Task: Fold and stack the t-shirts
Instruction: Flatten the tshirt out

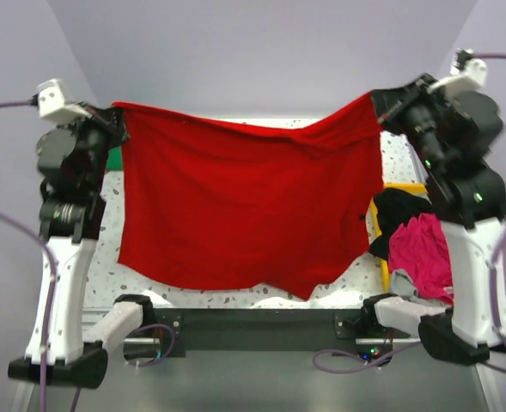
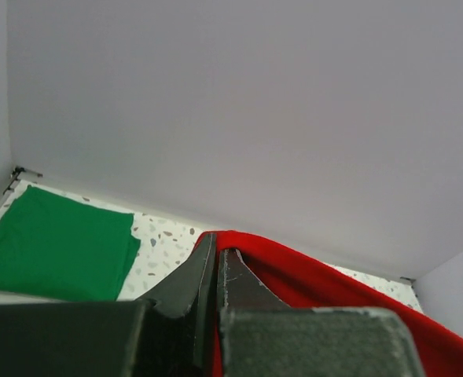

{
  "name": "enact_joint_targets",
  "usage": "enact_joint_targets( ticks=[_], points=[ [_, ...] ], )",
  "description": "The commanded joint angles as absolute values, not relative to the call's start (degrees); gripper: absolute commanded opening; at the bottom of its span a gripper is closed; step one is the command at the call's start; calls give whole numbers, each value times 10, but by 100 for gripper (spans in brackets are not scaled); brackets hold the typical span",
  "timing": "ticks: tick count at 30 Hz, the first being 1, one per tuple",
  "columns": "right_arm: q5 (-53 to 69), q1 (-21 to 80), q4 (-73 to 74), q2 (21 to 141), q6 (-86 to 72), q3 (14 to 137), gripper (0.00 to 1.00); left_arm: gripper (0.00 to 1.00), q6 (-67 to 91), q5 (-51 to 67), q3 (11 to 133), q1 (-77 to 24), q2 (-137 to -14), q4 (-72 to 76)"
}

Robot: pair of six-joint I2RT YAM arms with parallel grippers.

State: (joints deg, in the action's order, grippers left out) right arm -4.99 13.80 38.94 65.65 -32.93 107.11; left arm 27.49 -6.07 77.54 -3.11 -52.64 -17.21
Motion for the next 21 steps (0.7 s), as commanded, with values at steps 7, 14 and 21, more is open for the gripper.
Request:
enact_joint_targets(
  ticks=[7, 14, 21],
  points=[
    [-41, 117, 214, 889, -310, 1193, 0, 0, 259, -54, 861, -27, -786, 48],
    [-40, 91, 199, 1007, -313, 1388, 0, 0, 239, -50, 1083, -6, -933, 64],
    [-43, 90, 127, 936, -321, 1243, 0, 0, 234, -36, 1060, 19, -932, 92]
  ],
)
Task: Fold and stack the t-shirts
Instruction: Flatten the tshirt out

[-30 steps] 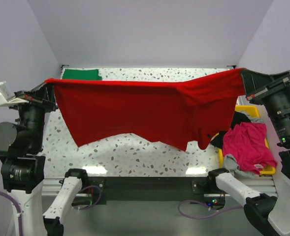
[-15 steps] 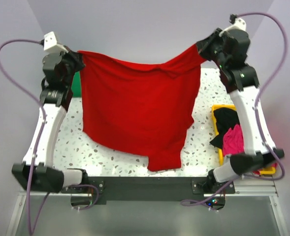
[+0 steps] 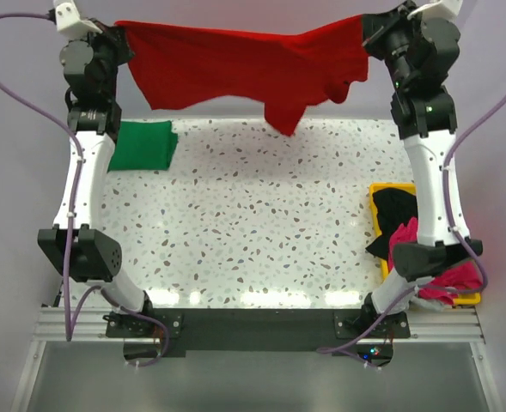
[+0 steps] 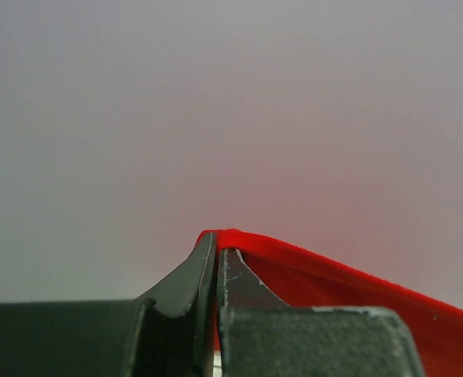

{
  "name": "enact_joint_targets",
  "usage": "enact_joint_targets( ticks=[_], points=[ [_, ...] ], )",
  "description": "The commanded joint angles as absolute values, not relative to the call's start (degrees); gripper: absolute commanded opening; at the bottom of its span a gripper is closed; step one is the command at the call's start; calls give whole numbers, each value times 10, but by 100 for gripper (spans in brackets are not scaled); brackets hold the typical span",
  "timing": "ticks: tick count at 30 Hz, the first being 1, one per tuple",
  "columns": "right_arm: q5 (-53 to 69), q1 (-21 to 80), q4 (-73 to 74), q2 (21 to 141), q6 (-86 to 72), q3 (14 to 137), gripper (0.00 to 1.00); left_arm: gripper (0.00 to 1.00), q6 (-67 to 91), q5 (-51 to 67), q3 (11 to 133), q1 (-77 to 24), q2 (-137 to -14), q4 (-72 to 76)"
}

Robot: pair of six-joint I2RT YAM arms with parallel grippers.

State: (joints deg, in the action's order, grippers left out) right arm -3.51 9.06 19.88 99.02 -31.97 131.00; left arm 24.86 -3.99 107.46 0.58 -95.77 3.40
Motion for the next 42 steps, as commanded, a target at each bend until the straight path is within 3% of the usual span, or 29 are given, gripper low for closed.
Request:
enact_joint_targets(
  ticks=[1, 13, 20, 22, 25, 26, 29, 30, 33, 37, 42],
  points=[
    [-43, 91, 123, 911, -323, 1212, 0, 0, 236, -33, 1036, 20, -912, 102],
    [-12, 91, 136, 684, -395, 651, 2, 2, 350, -46, 516, 21, -747, 120],
    [19, 91, 169, 663, -373, 435, 4, 1, 467, -54, 360, 21, -752, 63],
    [33, 90, 169, 679, -371, 405, 7, 4, 475, -49, 336, 20, -753, 61],
    [62, 91, 173, 699, -365, 363, 12, 21, 477, -56, 316, 20, -737, 42],
    [71, 91, 173, 698, -363, 346, 20, 30, 474, -60, 311, 21, -729, 27],
    [98, 91, 178, 669, -364, 317, 39, 40, 469, -90, 292, 20, -678, -24],
    [106, 90, 179, 657, -368, 298, 52, 42, 470, -107, 287, 21, -647, -38],
    [105, 91, 192, 597, -375, 272, 60, 50, 484, -140, 269, 21, -592, -86],
    [95, 91, 199, 550, -381, 259, 61, 52, 497, -171, 248, 21, -551, -113],
    [103, 91, 201, 550, -381, 265, 61, 49, 510, -177, 263, 20, -587, -129]
  ],
)
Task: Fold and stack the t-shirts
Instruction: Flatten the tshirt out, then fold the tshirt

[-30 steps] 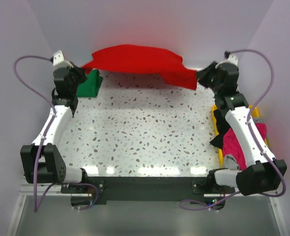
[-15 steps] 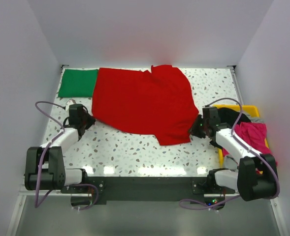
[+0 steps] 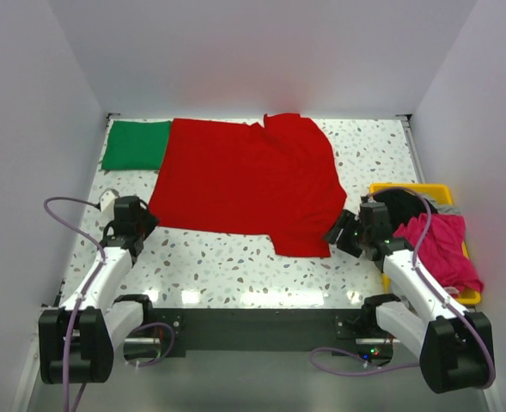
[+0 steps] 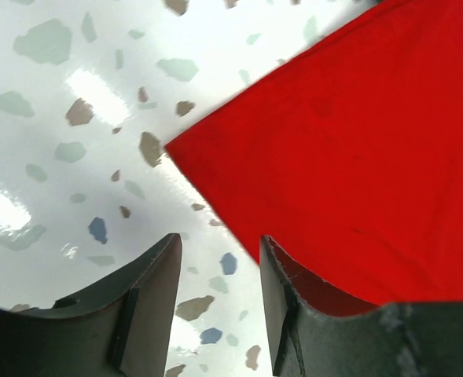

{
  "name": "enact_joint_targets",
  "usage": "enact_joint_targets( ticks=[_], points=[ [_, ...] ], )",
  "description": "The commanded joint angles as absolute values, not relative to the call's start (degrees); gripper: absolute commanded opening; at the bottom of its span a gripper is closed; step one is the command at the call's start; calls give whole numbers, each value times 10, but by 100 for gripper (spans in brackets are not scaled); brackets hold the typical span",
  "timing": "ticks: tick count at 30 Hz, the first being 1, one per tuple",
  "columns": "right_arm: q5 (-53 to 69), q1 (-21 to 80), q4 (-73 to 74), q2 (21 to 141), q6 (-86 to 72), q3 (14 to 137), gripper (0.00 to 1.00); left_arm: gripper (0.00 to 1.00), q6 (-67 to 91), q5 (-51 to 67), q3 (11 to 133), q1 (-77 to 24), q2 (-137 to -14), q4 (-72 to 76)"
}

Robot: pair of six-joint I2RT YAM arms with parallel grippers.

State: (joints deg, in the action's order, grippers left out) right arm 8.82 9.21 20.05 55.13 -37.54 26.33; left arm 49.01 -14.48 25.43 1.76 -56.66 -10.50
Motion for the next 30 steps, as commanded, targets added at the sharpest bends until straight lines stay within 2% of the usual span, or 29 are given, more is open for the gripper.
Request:
enact_joint_targets(
  ticks=[1, 8, 21, 30],
  points=[
    [100, 91, 201, 550, -381, 265, 61, 48, 514, -185, 266, 20, -593, -132],
    [76, 90, 200, 562, -374, 273, 60, 48, 524, -231, 284, 21, -642, -105],
    [82, 90, 190, 561, -374, 276, 60, 49, 512, -281, 398, 28, -816, -90],
    [91, 91, 170, 571, -374, 265, 60, 35, 517, -264, 414, 28, -892, -90]
  ],
)
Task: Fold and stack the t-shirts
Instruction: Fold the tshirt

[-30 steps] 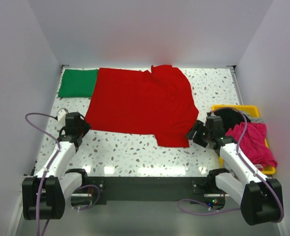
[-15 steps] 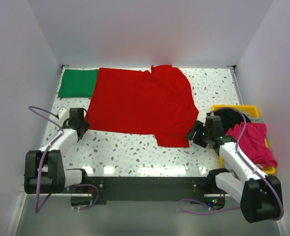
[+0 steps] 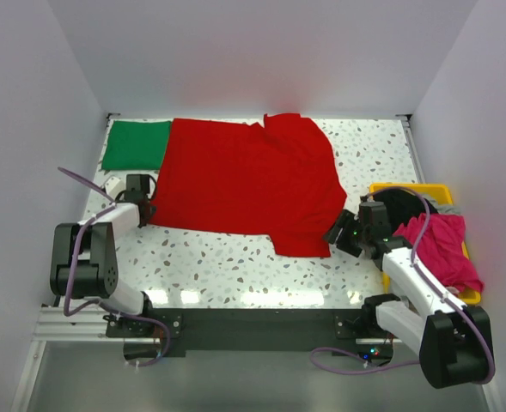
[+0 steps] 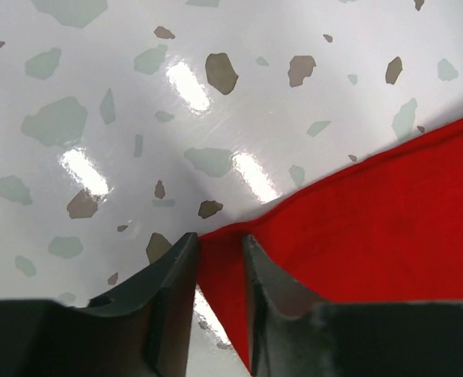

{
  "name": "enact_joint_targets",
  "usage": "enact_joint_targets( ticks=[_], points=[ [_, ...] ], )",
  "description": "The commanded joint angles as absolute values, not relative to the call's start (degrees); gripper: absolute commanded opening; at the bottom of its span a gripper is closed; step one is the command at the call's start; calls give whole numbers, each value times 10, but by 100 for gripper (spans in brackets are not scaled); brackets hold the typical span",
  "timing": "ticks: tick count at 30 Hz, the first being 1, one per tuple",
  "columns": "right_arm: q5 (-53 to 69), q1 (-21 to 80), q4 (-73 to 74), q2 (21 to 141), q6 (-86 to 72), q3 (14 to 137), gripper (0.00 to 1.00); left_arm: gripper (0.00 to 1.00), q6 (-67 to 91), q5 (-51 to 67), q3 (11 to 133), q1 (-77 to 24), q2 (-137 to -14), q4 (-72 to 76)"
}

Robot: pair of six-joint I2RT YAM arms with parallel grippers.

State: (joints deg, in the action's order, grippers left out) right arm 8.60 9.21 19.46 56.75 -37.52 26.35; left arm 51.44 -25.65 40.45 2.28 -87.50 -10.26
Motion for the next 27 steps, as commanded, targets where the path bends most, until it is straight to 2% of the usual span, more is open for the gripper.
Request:
enact_joint_targets(
  ticks=[1, 3, 4, 6, 7, 9, 16, 27],
  points=[
    [91, 91, 169, 575, -374, 265, 60, 31, 517, -262, 414, 27, -896, -91],
    [92, 91, 163, 578, -373, 263, 60, 25, 517, -260, 413, 28, -899, -92],
    [93, 90, 163, 585, -373, 263, 60, 17, 517, -258, 411, 28, -897, -91],
    [96, 91, 156, 591, -373, 259, 60, 11, 516, -253, 406, 28, -892, -92],
    [96, 90, 155, 593, -374, 258, 60, 5, 515, -251, 403, 28, -889, -92],
    [93, 91, 154, 597, -374, 257, 60, 0, 515, -249, 396, 28, -877, -93],
    [83, 91, 140, 598, -385, 242, 59, 0, 518, -257, 355, 27, -809, -105],
    [77, 119, 99, 615, -416, 215, 46, 0, 513, -251, 320, 27, -753, -111]
  ],
)
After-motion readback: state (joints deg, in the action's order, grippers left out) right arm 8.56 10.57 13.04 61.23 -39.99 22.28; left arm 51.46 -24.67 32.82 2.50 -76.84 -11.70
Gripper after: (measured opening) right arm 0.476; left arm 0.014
